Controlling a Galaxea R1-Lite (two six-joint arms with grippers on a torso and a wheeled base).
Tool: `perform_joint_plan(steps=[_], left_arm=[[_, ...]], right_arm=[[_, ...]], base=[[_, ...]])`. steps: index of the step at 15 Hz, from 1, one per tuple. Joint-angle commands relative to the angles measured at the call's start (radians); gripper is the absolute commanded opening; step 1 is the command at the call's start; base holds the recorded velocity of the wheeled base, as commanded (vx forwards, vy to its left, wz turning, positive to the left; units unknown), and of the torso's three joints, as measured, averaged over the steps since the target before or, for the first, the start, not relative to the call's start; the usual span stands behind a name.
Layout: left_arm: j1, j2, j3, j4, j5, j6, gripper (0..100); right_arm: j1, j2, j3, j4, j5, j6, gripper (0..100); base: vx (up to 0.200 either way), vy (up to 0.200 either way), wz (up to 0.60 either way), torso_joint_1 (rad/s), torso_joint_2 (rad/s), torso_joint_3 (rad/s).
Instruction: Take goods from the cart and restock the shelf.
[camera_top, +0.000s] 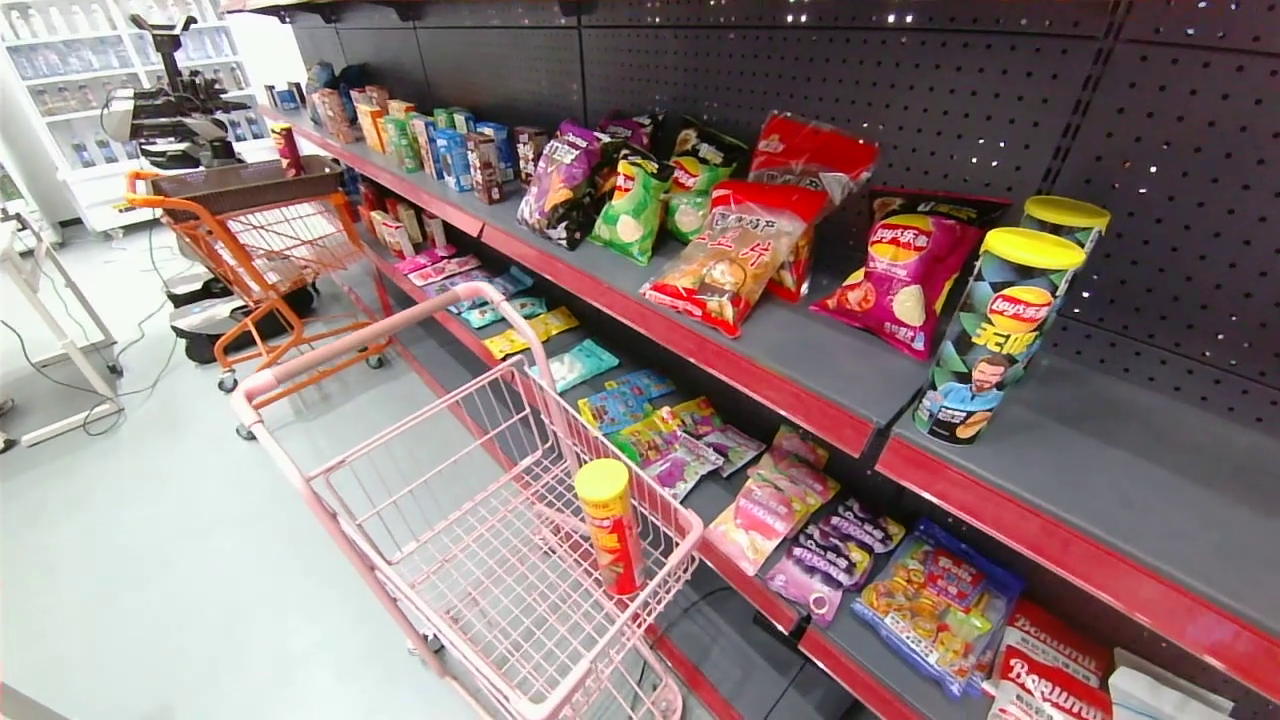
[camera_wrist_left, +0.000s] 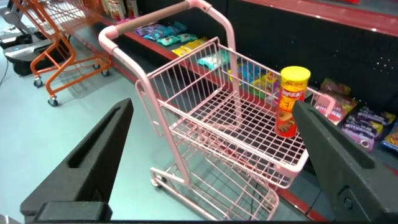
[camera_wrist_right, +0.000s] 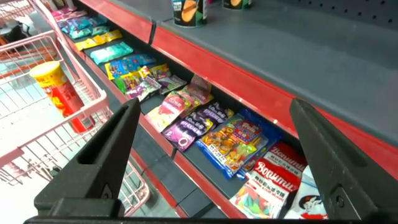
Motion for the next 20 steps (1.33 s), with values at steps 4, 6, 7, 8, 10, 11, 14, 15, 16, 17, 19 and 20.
perform_joint_plan(steps=[4, 6, 7, 8, 10, 11, 14, 15, 16, 17, 19, 20], left_arm=[[0.0, 0.001, -0.001, 0.0, 0.0, 0.0, 100], [0.0, 0.001, 0.001, 0.0, 0.0, 0.0, 100], [0.0, 0.001, -0.001, 0.0, 0.0, 0.0, 100], [0.0, 0.001, -0.001, 0.0, 0.0, 0.0, 100], [0.0, 0.001, -0.001, 0.0, 0.0, 0.0, 100], [0.0, 0.001, 0.001, 0.0, 0.0, 0.0, 100], [0.0, 0.001, -0.001, 0.0, 0.0, 0.0, 100], [0.0, 0.001, -0.001, 0.0, 0.0, 0.0, 100], [0.0, 0.001, 0.001, 0.0, 0.0, 0.0, 100], [0.0, 0.001, -0.001, 0.0, 0.0, 0.0, 100], [0.0, 0.001, -0.001, 0.0, 0.0, 0.0, 100], [0.0, 0.001, 0.001, 0.0, 0.0, 0.0, 100]], right_arm=[[0.001, 0.0, 0.0, 0.0, 0.0, 0.0, 100], [0.001, 0.0, 0.0, 0.0, 0.0, 0.0, 100], [0.001, 0.0, 0.0, 0.0, 0.0, 0.0, 100], [0.001, 0.0, 0.0, 0.0, 0.0, 0.0, 100], [0.001, 0.0, 0.0, 0.0, 0.0, 0.0, 100], [0.001, 0.0, 0.0, 0.0, 0.0, -0.002, 100], [-0.001, 0.0, 0.0, 0.0, 0.0, -0.002, 100], [-0.001, 0.0, 0.0, 0.0, 0.0, -0.002, 100], [0.001, 0.0, 0.0, 0.0, 0.0, -0.002, 100], [-0.001, 0.0, 0.0, 0.0, -0.002, -0.002, 100], [0.001, 0.0, 0.0, 0.0, 0.0, -0.002, 100], [0.001, 0.0, 0.0, 0.0, 0.0, -0.002, 100]], base=[[0.0, 0.0, 0.0, -0.144, 0.35, 0.215], [0.0, 0.0, 0.0, -0.146, 0.37, 0.22], [0.0, 0.0, 0.0, -0.154, 0.38, 0.237], [0.0, 0.0, 0.0, -0.144, 0.38, 0.227], [0.0, 0.0, 0.0, -0.151, 0.4, 0.234], [0.0, 0.0, 0.0, -0.173, 0.47, 0.281], [0.0, 0.0, 0.0, -0.193, 0.54, 0.349], [0.0, 0.0, 0.0, -0.188, 0.53, 0.354], [0.0, 0.0, 0.0, -0.188, 0.55, 0.359], [0.0, 0.0, 0.0, -0.193, 0.54, 0.354], [0.0, 0.0, 0.0, -0.176, 0.52, 0.351], [0.0, 0.0, 0.0, -0.154, 0.52, 0.378]])
